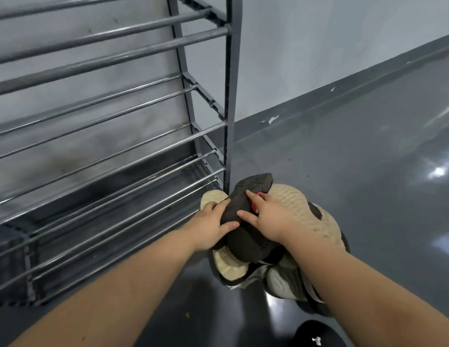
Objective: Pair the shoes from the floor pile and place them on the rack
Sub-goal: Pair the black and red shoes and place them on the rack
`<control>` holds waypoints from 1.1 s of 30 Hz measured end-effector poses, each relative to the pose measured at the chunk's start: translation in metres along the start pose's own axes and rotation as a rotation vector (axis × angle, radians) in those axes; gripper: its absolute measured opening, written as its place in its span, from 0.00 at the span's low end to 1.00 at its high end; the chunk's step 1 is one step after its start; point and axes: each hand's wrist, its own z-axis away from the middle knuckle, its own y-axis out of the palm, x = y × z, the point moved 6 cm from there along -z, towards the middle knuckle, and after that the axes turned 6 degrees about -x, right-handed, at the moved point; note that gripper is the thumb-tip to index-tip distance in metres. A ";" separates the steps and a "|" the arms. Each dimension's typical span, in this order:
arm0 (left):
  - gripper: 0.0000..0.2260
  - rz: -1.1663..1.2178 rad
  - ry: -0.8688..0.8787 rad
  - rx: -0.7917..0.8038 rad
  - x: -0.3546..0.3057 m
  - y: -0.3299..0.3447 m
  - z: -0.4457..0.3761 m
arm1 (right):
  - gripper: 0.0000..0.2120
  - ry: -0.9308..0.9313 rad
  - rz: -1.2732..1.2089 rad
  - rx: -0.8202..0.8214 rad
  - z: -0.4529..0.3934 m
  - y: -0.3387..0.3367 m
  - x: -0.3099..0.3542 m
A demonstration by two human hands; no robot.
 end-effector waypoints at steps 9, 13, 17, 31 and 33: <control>0.27 0.102 0.019 -0.182 0.006 -0.057 0.078 | 0.37 -0.030 -0.349 -0.213 0.055 -0.028 0.062; 0.25 0.143 -0.002 -0.240 0.033 -0.082 0.146 | 0.49 -0.029 -0.478 -0.196 0.091 -0.024 0.103; 0.22 0.241 -0.025 -0.310 0.058 -0.091 0.213 | 0.57 0.133 -0.646 0.021 0.121 0.000 0.130; 0.17 0.773 -0.093 -0.365 0.111 -0.035 0.312 | 0.32 0.173 -1.393 0.174 0.182 0.090 0.207; 0.16 0.873 -0.112 -0.368 0.110 -0.029 0.310 | 0.37 0.193 -1.478 0.126 0.183 0.091 0.204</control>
